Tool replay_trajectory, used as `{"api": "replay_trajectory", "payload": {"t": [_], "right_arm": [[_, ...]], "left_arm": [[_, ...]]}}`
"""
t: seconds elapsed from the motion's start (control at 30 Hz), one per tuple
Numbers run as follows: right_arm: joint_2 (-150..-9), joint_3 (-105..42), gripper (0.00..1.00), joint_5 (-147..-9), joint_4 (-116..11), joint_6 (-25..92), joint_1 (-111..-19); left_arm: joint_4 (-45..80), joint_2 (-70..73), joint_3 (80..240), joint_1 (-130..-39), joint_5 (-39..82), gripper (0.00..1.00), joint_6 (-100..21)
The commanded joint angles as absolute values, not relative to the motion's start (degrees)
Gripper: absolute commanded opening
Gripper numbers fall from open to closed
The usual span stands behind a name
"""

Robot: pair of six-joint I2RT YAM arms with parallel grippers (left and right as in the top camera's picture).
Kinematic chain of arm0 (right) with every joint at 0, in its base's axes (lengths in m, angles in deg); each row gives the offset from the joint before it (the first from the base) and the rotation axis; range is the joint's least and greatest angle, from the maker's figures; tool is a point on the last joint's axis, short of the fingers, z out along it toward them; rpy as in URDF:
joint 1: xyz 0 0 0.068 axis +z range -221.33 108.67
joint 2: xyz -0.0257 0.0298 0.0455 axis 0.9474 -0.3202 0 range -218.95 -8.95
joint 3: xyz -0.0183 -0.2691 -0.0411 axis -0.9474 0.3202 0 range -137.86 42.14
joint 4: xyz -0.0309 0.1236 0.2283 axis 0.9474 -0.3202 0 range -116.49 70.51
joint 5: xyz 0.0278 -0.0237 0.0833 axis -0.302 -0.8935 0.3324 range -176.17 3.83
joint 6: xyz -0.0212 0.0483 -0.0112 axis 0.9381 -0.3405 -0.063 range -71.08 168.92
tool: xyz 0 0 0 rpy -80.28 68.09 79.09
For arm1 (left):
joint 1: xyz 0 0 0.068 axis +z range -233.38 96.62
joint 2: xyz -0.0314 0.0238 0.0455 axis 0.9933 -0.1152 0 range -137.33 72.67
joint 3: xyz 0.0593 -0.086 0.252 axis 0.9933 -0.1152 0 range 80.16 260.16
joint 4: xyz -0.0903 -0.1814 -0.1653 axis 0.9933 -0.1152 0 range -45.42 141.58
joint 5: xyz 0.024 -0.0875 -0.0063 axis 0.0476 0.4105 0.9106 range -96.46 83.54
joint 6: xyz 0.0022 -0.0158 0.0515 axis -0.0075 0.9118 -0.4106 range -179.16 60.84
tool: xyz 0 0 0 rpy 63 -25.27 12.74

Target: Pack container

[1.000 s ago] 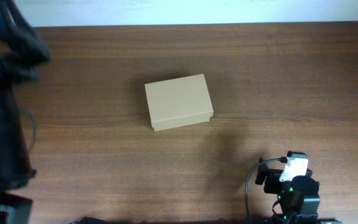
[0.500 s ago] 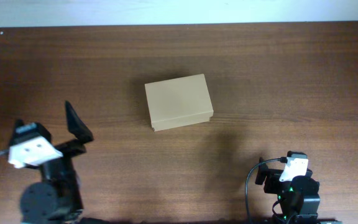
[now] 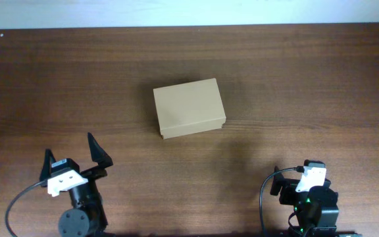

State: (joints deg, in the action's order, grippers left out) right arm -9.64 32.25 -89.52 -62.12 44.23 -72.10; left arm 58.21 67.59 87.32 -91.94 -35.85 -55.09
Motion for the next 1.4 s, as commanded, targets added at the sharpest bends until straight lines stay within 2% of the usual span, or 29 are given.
{"api": "replay_trajectory", "payload": {"t": [0.0, 0.33, 0.5, 0.63, 1.37], "right_arm": [[-9.27, 32.86, 0.99, -89.39, -62.14, 44.03, -72.47], [-9.27, 32.86, 0.99, -89.39, -62.14, 44.03, -72.47], [-9.27, 32.86, 0.99, -89.39, -62.14, 44.03, -72.47], [-9.27, 32.86, 0.99, -89.39, -62.14, 44.03, -72.47], [-9.27, 32.86, 0.99, -89.39, -62.14, 44.03, -72.47]], "left_arm": [[59.65, 69.60, 84.82, -89.47, -35.82, 1.00, -55.54], [60.48, 72.40, 80.67, -86.91, -34.54, 1.00, -55.57], [56.40, 72.40, 80.67, -86.91, -34.58, 1.00, -55.59], [48.29, 72.40, 80.67, -86.91, -34.58, 1.00, -55.61], [48.75, 72.38, 80.67, -86.91, -34.60, 1.00, -55.59]]}}
